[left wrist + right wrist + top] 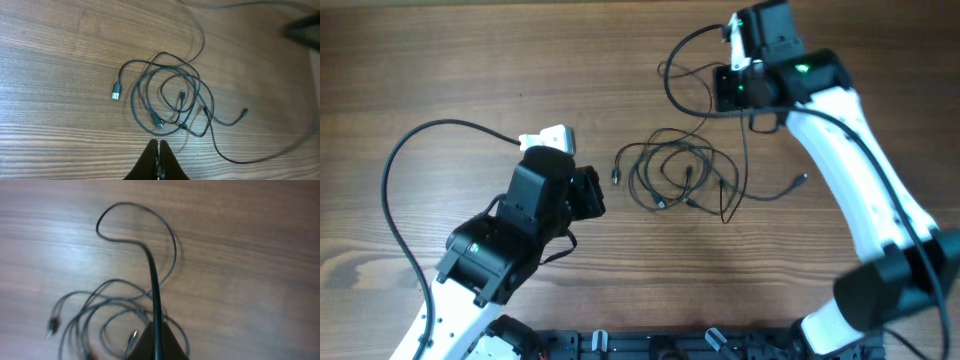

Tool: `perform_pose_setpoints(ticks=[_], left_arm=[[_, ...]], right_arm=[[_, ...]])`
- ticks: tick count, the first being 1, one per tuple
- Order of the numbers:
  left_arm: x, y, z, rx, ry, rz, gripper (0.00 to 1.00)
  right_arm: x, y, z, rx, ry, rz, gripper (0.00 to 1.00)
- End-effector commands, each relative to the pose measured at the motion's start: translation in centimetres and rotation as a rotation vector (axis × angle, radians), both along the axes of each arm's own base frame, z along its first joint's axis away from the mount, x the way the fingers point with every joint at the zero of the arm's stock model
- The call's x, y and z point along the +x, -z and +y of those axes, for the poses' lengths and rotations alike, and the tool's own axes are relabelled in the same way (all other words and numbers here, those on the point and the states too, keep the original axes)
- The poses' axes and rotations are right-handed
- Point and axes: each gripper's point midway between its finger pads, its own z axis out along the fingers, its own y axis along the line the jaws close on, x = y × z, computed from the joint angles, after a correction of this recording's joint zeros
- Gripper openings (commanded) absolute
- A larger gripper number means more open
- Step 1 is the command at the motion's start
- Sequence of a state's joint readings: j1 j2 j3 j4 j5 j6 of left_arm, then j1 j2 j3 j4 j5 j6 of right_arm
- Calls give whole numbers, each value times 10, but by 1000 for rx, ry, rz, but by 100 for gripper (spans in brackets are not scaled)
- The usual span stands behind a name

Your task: Untangle cables

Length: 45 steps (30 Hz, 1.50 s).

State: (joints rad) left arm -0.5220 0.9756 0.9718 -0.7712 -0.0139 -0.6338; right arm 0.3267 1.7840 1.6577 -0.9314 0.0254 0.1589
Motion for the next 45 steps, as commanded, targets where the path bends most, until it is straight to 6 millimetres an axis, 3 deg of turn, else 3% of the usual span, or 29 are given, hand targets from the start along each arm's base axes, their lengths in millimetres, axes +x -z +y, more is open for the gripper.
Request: perform_pose_setpoints(ticks=[1,8,10,13,27,34,45], left_arm=[[-9,-8,0,-19,20,-7,4],[-19,-4,5,-5,23,25,4],[-20,-3,5,-3,23,29,4],[-21,-2,5,-2,23,32,4],[-21,-3,4,-7,29,35,4],[-22,-3,3,-14,36,38,4],[-23,-3,2,-15,39,40,4]], right_arm=[[16,57,3,-49,3,85,4],[34,131,10,-67,0,163,6],[37,140,14,-53,-5,168,26],[43,146,21,-21,-18,158,47],[63,137,48,93,-65,60,49],[64,150,49,104,-43,62,49],[56,192,47,91,-12,147,49]])
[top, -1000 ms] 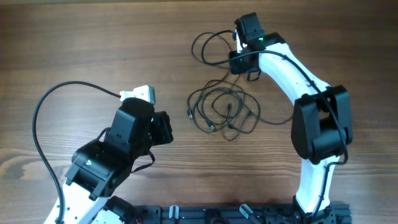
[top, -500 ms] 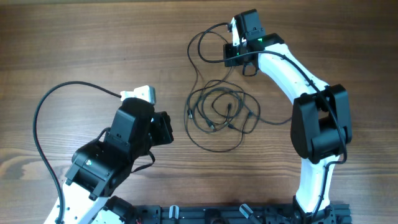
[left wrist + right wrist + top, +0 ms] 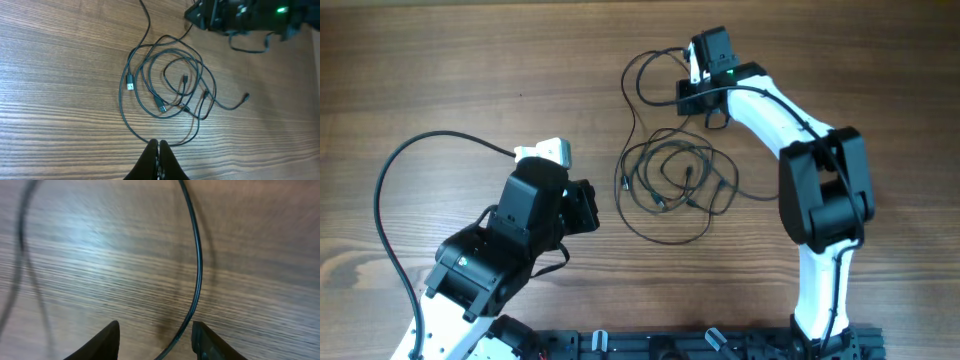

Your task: Untangle cables

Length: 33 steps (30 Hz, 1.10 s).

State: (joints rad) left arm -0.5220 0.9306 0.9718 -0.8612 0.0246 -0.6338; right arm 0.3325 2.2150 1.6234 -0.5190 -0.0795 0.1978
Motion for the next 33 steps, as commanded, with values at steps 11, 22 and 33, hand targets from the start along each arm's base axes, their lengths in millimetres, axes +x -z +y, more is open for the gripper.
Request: perform_pose_setpoints(ticks=[11,22,33], left_arm=[[-2,-6,-2,-14,11,-13,4],[-3,-5,-2,-10,11,-7,4],[-5,-2,0,-2,11,7,4]], right_arm=[[-25,50,2,13,38,157,4],[-41,-46,2,53,-60,129,4],[-78,-306,-21,160,-63,-450,4]])
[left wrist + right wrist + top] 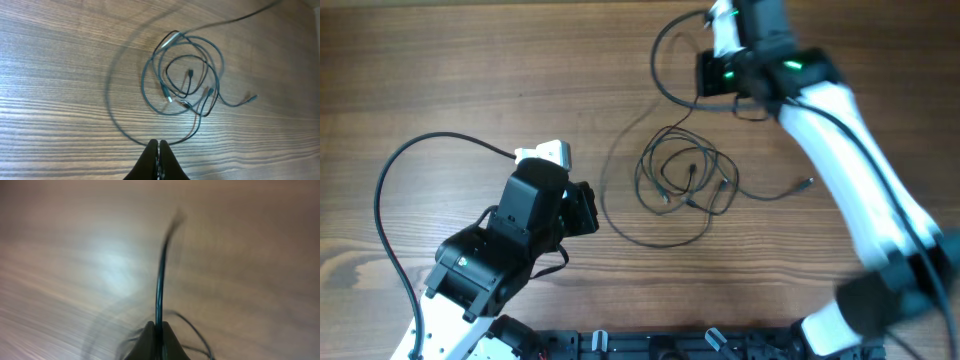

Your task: Untangle cables

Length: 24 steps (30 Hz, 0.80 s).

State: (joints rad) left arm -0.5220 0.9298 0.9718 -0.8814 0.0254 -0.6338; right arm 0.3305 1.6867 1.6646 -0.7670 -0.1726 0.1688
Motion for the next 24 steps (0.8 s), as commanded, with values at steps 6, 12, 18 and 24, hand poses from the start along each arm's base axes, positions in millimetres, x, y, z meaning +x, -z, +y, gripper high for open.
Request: perform_pose_setpoints(ticks=[6,12,18,24], left_arm=[[-2,-5,-2,-12,11,-10,4],[-2,-5,-2,-11,11,-10,4],[-2,-5,-2,-1,25,-17,4],[-2,-5,-2,2,28,-18,4]], right_arm=[[-60,-146,-79,-80,250,-382,4],[-113,-188,-166,-255,609,-498,4],[-188,-210,-250,-422,1047,-546,4],[-221,-264,-286,-368,1232,-735,4]])
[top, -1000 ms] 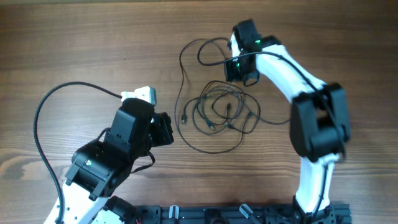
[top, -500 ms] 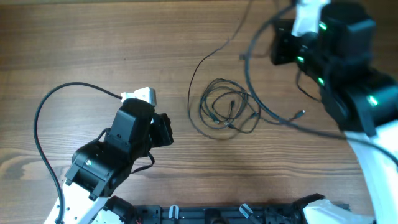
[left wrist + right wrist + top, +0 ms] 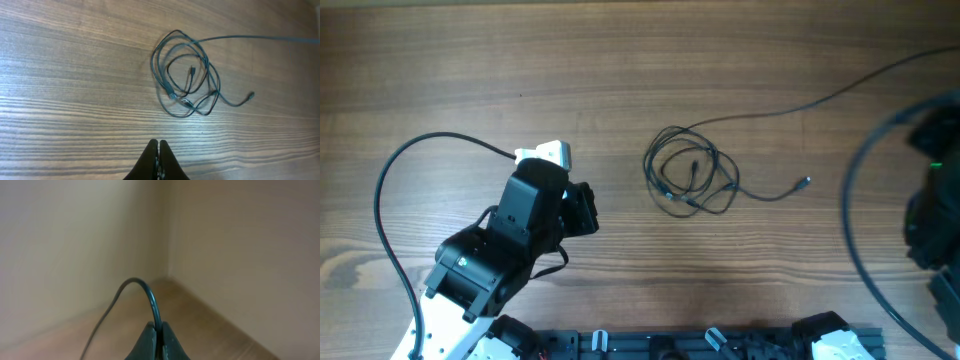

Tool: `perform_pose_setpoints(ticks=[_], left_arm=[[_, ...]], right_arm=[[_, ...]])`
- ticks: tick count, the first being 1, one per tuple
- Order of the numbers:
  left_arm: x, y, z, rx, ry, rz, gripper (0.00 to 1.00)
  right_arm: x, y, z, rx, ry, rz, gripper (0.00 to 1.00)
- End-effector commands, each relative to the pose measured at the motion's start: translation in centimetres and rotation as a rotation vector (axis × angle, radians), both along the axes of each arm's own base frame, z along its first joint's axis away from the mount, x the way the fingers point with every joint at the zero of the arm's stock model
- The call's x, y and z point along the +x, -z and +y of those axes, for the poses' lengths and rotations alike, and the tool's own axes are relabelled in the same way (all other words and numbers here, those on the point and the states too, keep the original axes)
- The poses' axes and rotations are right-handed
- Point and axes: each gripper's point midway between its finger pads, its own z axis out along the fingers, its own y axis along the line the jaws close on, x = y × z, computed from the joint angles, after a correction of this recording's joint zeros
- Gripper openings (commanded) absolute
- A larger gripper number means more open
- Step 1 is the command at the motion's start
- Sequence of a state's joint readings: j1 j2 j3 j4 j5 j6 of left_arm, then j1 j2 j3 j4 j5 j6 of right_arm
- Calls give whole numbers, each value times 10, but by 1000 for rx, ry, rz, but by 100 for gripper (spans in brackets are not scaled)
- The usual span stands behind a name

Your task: Untangle cables

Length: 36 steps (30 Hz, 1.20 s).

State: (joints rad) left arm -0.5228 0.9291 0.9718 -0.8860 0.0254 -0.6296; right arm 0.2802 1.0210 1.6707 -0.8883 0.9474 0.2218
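Observation:
A tangle of thin dark cables (image 3: 688, 180) lies on the wooden table right of centre, also seen in the left wrist view as cables (image 3: 186, 87). One long strand (image 3: 840, 92) runs from the tangle up and off to the far right. My right gripper (image 3: 156, 328) is shut on that dark cable (image 3: 145, 292), lifted high and facing the walls; in the overhead view the arm is a blur at the right edge (image 3: 932, 190). My left gripper (image 3: 158, 146) is shut and empty, hovering left of the tangle.
A loose plug end (image 3: 804, 182) sticks out right of the tangle. The left arm's own black cable (image 3: 390, 170) loops over the table's left side beside a white connector (image 3: 546, 154). A black rail (image 3: 670, 345) runs along the front edge.
My right gripper, still shut on the cable, has moved from above the tangle at the back to far right and high. The strand is now drawn out long; the tangle is smaller.
The right gripper held a cable strand at the back right of a wide tangle. Then it stood open low over the table behind the tangle. Then it was shut on a strand again, and now that strand stretches far right. The left gripper stayed shut and still.

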Motion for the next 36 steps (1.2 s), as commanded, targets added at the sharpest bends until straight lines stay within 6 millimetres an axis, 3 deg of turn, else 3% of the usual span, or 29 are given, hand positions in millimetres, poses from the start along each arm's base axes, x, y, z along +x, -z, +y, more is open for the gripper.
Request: perform_pose_setpoints(ticks=[1,5,8,12,17,21,23,27,29,33,36], left_arm=[[-1,-6,-2,-2,24,-19,4],[-3,-4,-1,4,24,-8,4],[-4,-3,0,7,24,-4,4],[-4,-3,0,6,24,-4,4],[-4,-3,0,6,24,-4,4],[-4,-3,0,6,24,-4,4],[-4,-3,0,6,24,-4,4],[-4,-3,0,6,24,-4,4],[-4,-3,-1,6,24,-4,4],[-4,-3,-1,5,24,-4,4],[-4,-3,-1,5,24,-4,4]], right_arm=[[-31,-38,-34,-24,177,-149,4],[-42,-66,-50,10,231,-316,4],[-49,-71,-64,48,294,-394,4],[-50,-65,-86,49,406,-393,4],[-21,-34,-123,14,500,-228,4],[32,28,-154,139,362,-41,4],[61,70,-172,266,253,38,4],[94,151,-203,507,118,168,4],[98,198,-221,631,106,237,4],[84,302,-255,880,171,388,4],[79,353,-266,1012,177,427,4]])
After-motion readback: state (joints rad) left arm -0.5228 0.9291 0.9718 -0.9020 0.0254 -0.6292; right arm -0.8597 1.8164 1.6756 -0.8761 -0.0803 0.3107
